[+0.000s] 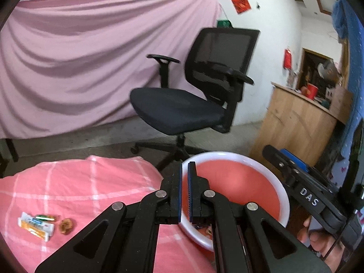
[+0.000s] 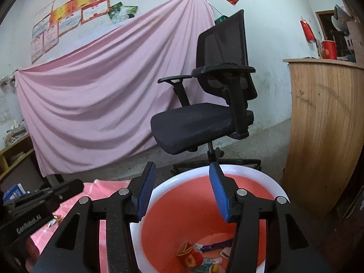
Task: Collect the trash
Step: 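Move both open tools back toward the battery, tube and dried slice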
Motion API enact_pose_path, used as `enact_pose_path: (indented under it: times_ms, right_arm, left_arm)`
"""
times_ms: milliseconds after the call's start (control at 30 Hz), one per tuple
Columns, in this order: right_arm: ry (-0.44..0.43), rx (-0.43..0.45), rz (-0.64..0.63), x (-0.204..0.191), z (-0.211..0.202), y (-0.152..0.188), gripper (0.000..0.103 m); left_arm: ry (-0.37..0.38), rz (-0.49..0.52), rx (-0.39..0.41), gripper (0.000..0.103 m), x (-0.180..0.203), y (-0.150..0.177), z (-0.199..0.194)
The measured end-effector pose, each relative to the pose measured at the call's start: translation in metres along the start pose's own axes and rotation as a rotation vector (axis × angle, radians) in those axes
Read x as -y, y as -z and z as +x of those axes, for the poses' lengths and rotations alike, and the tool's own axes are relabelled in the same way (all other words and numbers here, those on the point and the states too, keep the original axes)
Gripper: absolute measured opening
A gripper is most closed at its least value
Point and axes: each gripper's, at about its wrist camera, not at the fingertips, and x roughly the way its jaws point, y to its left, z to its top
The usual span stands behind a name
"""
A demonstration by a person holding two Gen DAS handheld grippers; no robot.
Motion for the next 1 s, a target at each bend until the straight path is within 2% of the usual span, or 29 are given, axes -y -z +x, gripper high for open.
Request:
enact_pose_path:
  times_ms: [133, 200, 267, 300, 367, 467, 533, 600, 667, 733, 1000]
  right_arm:
    - [-0.024, 0.028, -0.014, -0.013, -0.004, -0.004, 0.053]
    - [-0.040, 0.040, -0.020, -0.020, -0.006, -0.005, 0.057]
    - [-0.055, 0.061, -0.027, -0.029, -0.009, -0.007, 0.066]
    - [-0.063, 0.070, -0.030, -0.033, -0.010, -0.007, 0.072]
    - [-0.088, 0.089, -0.037, -0.042, -0.012, -0.008, 0.074]
    - [-0.116, 0.120, -0.054, -0.057, -0.016, -0.009, 0.082]
    - [-0.133, 0.142, -0.063, -0.066, -0.017, -0.008, 0.091]
    - [-0.153, 0.162, -0.080, -0.075, -0.019, -0.007, 0.096]
    - [-0.177, 0.200, -0.099, -0.085, -0.022, -0.005, 0.103]
    - [-0.209, 0.233, -0.111, -0.094, -0.027, -0.003, 0.103]
    - [-0.318, 0.291, -0.178, -0.138, -0.035, 0.004, 0.103]
  left_arm:
    - [-0.053, -0.014, 0.044, 0.006, -0.015, -0.003, -0.016]
    - [-0.087, -0.023, 0.074, 0.021, -0.025, -0.004, -0.028]
    - [-0.123, -0.031, 0.105, 0.035, -0.033, -0.003, -0.039]
    - [-0.143, -0.036, 0.122, 0.038, -0.039, -0.002, -0.045]
    - [-0.175, -0.044, 0.140, 0.041, -0.049, -0.001, -0.055]
    - [-0.222, -0.075, 0.163, 0.059, -0.067, 0.002, -0.071]
    - [-0.251, -0.098, 0.186, 0.063, -0.078, 0.005, -0.082]
    - [-0.272, -0.117, 0.205, 0.076, -0.089, 0.009, -0.092]
    - [-0.313, -0.130, 0.246, 0.098, -0.100, 0.013, -0.107]
    - [-0.354, -0.135, 0.291, 0.101, -0.110, 0.020, -0.121]
    - [-0.460, -0.135, 0.339, 0.101, -0.138, 0.044, -0.157]
